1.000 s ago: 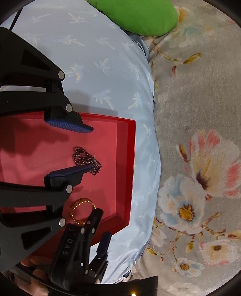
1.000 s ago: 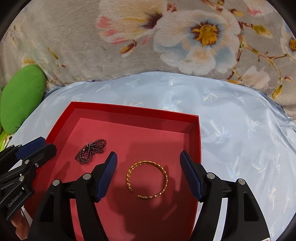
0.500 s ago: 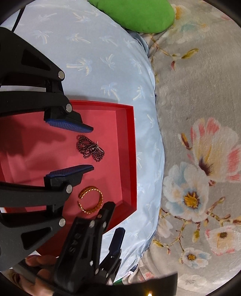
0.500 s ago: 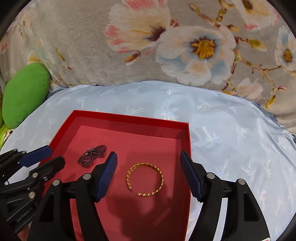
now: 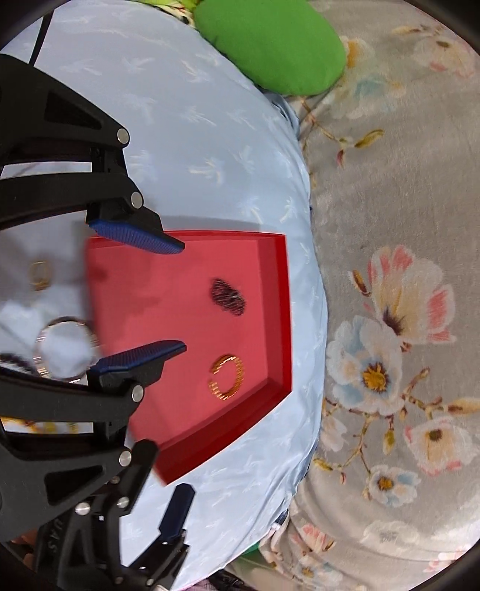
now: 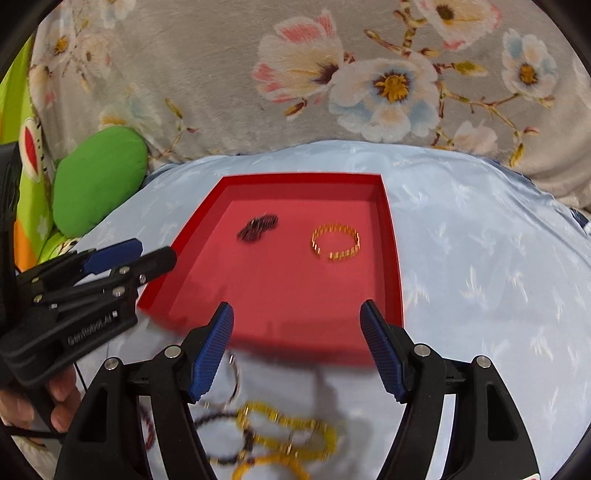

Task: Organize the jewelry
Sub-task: 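Withdraw both grippers from the red box back toward the jewelry, then grasp the red bead bracelet with the left gripper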

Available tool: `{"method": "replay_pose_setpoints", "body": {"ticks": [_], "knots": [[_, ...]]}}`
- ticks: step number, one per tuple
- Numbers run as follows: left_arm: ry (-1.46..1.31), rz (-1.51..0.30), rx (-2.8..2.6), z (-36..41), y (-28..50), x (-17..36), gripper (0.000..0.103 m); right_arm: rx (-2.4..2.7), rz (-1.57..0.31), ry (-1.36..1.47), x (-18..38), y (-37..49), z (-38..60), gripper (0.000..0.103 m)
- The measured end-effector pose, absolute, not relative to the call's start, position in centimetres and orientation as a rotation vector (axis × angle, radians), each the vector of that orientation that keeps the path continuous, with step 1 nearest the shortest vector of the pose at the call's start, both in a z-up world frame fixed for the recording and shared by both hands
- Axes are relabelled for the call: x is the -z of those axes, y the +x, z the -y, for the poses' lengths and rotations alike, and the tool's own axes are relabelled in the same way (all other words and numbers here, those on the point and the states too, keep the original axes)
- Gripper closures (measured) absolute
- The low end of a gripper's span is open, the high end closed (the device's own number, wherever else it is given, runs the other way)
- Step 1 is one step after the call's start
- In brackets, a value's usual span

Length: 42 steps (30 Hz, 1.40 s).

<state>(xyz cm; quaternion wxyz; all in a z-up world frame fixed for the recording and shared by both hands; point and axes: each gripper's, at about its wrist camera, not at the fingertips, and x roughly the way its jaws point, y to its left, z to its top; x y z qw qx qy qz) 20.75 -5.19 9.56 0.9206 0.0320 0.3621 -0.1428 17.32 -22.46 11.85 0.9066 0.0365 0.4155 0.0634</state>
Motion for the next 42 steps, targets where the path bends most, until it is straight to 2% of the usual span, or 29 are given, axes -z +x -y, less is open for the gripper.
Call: {"method": "replay_pose_setpoints", "body": {"ticks": [15, 29, 42], "knots": [[0.048, -0.836, 0.328, 3.0, 9.7, -6.1, 0.057, -0.134, -0.949, 0.092, -8.1, 4.0, 20.4, 0.033], [-0.036, -0.936, 0.259, 0.1, 7.2, -1.8, 0.057, -0.103, -0.974, 0.095, -5.8, 3.0, 20.0, 0.033], [-0.053, -0.931, 0.244, -0.9, 8.1, -1.6, 0.057, -0.064, -0.970, 0.120, -5.6, 4.3, 20.9, 0.033]]}}
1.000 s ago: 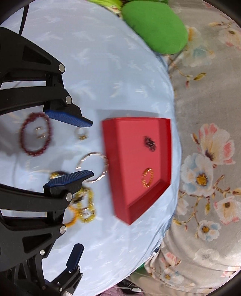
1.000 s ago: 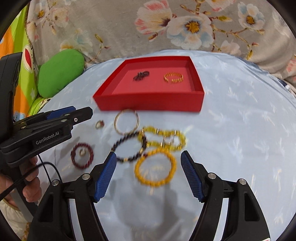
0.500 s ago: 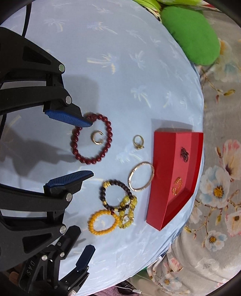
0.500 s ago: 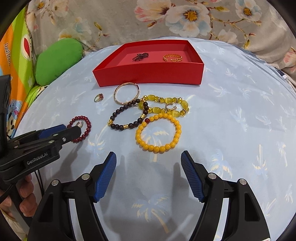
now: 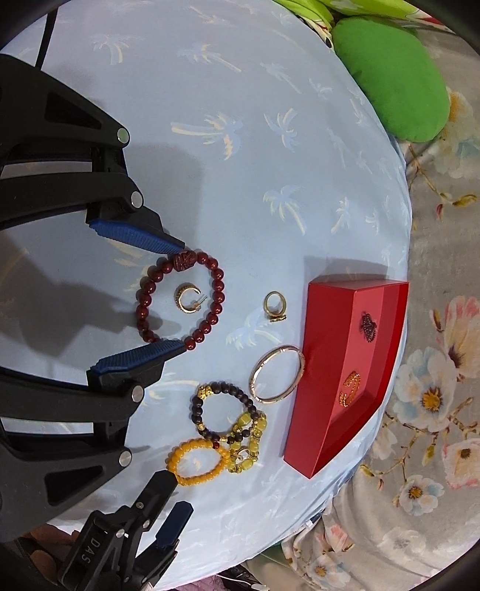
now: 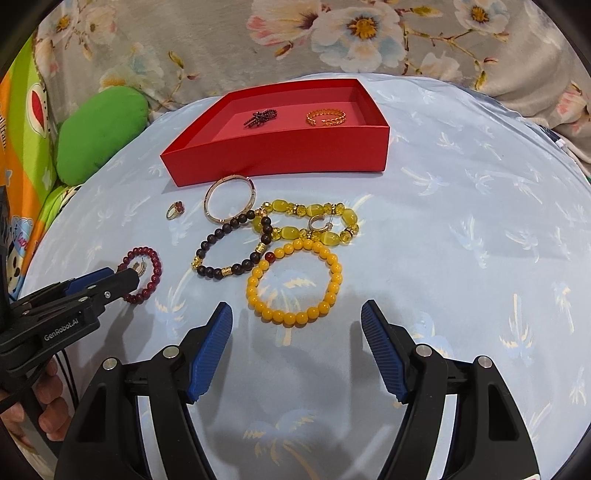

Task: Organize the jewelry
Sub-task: 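Grasp the red bead bracelet with the left gripper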

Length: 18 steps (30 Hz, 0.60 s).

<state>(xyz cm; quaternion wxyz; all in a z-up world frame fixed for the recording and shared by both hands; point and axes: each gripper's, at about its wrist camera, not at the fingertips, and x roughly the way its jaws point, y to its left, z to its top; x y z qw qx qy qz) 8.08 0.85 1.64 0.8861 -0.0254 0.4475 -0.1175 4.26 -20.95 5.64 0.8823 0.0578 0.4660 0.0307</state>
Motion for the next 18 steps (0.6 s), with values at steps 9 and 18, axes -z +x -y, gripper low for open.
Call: {"method": "replay_pose_setpoints", "body": {"ticks": [9, 18], "knots": [[-0.019, -0.923, 0.213, -1.84, 7.68, -1.08, 0.069, -0.055, -0.971, 0.119, -5.65, 4.41, 20.95, 0.034], [-0.014, -0.919, 0.232, -1.17, 8.19, -1.01, 0.095, -0.013, -0.967, 0.130, -5.64, 4.90, 21.79, 0.034]]}}
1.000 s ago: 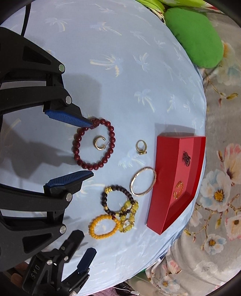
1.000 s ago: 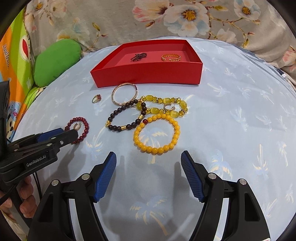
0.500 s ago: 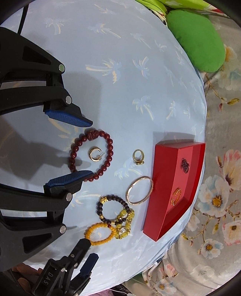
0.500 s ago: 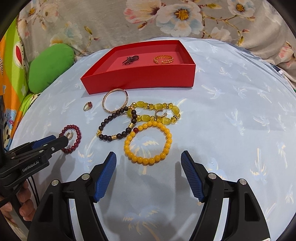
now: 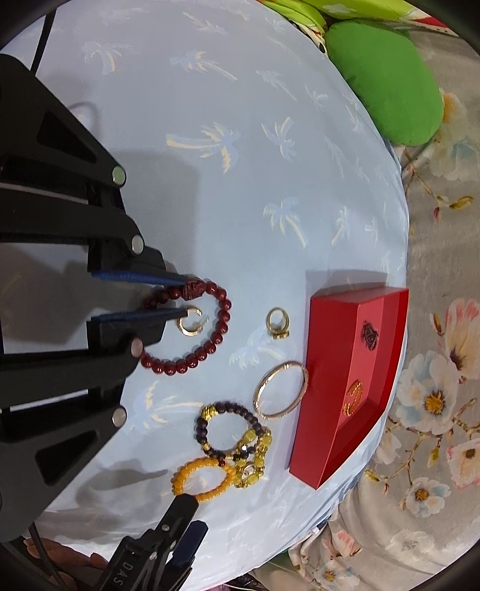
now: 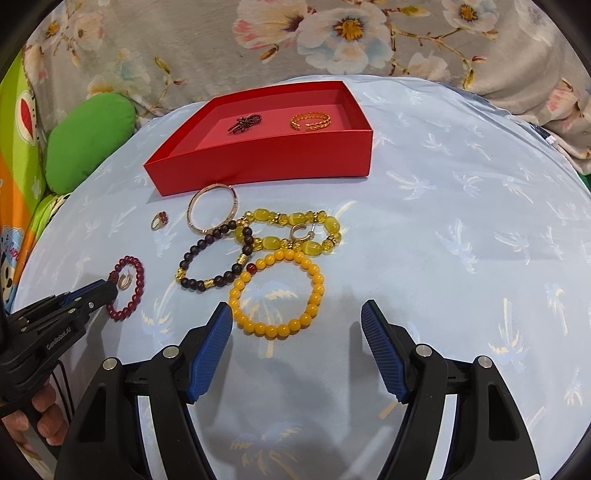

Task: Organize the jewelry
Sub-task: 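Grasp the red bead bracelet with the left gripper, then grasp the yellow bead bracelet with the right gripper while the left holds the red bracelet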

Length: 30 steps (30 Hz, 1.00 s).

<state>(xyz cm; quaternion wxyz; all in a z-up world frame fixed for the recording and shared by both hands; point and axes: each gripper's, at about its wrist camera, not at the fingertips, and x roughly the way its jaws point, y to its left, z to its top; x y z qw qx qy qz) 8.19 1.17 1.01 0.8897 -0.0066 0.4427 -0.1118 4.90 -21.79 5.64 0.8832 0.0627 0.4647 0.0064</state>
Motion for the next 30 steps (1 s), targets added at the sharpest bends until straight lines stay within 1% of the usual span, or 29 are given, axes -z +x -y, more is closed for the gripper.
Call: {"method": "replay_pose_setpoints", "body": {"ticks": [2, 5, 10, 14, 15, 17, 19, 20, 21, 30], "knots": [[-0.011, -0.921, 0.261, -0.5, 8.0, -1.0, 0.095, -0.003, -0.968, 0.132, -5.6, 5.0, 22.0, 0.034], [-0.002, -0.917, 0.287, 0.4, 7.7, -1.1, 0.095, 0.015, -0.971, 0.128, -5.5, 5.2, 22.3, 0.039], [-0.008, -0.917, 0.298, 0.9, 7.8, -1.3, 0.095, 0.048, -1.001, 0.139, -4.8, 5.7, 22.9, 0.053], [-0.015, -0.922, 0.295, 1.0, 7.8, -1.3, 0.095, 0.052, -1.007, 0.121, -4.5, 5.9, 22.5, 0.060], [-0.017, -0.923, 0.295, 1.0, 7.8, -1.3, 0.095, 0.051, -1.006, 0.107, -4.5, 6.0, 22.2, 0.065], [-0.026, -0.926, 0.296, 1.0, 7.8, -1.4, 0.095, 0.047, -1.003, 0.079, -4.4, 6.0, 21.7, 0.072], [-0.031, -0.925, 0.300, 1.0, 7.8, -1.5, 0.095, 0.038, -0.996, 0.058, -4.4, 6.1, 21.2, 0.090], [-0.033, -0.924, 0.302, 0.9, 7.7, -1.6, 0.096, 0.030, -0.995, 0.056, -4.4, 6.0, 21.1, 0.094], [-0.036, -0.922, 0.304, 0.9, 7.7, -1.7, 0.096, 0.028, -0.995, 0.053, -4.4, 6.0, 21.0, 0.096], [-0.049, -0.896, 0.332, 0.9, 6.8, -3.6, 0.096, 0.007, -0.957, 0.080, -6.4, 5.0, 21.2, 0.096]]}}
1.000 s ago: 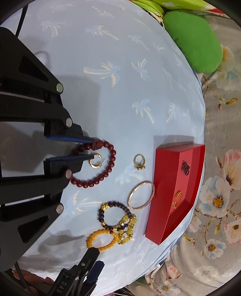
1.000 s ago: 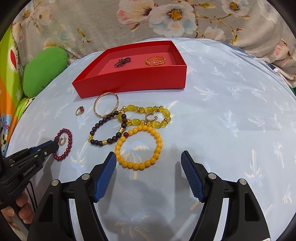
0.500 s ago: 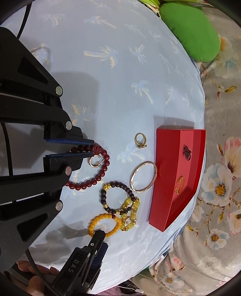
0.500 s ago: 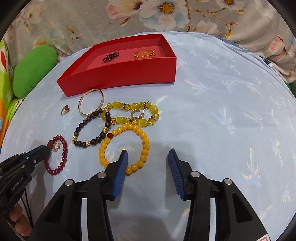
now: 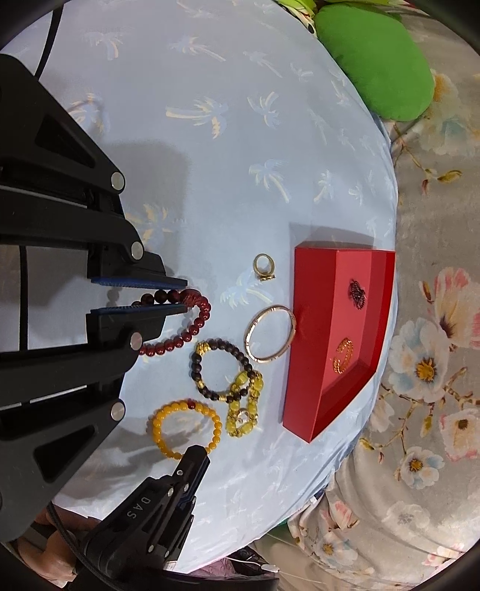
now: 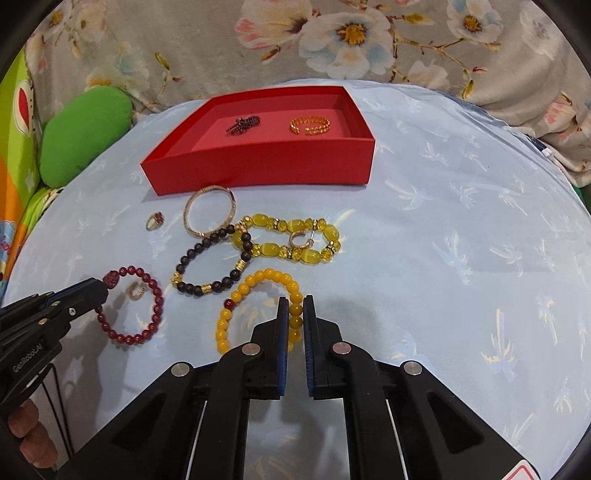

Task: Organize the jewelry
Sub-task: 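Grasp the yellow bead bracelet with the right gripper while the left holds the red bracelet, then carry the red and yellow bead bracelets over the red box with both grippers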

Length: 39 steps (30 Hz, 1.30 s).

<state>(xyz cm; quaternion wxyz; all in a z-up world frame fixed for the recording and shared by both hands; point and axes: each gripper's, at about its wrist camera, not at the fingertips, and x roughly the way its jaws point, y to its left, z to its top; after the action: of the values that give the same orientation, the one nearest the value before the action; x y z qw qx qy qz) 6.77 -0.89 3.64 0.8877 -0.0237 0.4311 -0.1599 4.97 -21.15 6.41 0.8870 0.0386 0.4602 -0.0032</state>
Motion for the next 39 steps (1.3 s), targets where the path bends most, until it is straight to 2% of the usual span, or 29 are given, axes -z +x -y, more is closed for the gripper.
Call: {"method": "replay_pose_setpoints", "body": {"ticks": [14, 26, 33, 39], "knots": [[-0.031, -0.791, 0.423, 2.7, 6.0, -9.6, 0.096, -0.044, -0.848, 0.114, -12.5, 4.8, 21.5, 0.096], [-0.055, -0.677, 0.517, 6.2, 12.9, -15.8, 0.096, -0.051, -0.749, 0.125, -17.5, 12.3, 23.7, 0.096], [-0.101, -0.701, 0.524, 7.3, 19.6, -15.7, 0.096, -0.064, -0.781, 0.151, -16.3, 18.7, 24.1, 0.096], [-0.146, -0.772, 0.522, 7.5, 24.4, -13.1, 0.096, -0.139, -0.859, 0.170, -13.0, 23.3, 22.7, 0.096]]}}
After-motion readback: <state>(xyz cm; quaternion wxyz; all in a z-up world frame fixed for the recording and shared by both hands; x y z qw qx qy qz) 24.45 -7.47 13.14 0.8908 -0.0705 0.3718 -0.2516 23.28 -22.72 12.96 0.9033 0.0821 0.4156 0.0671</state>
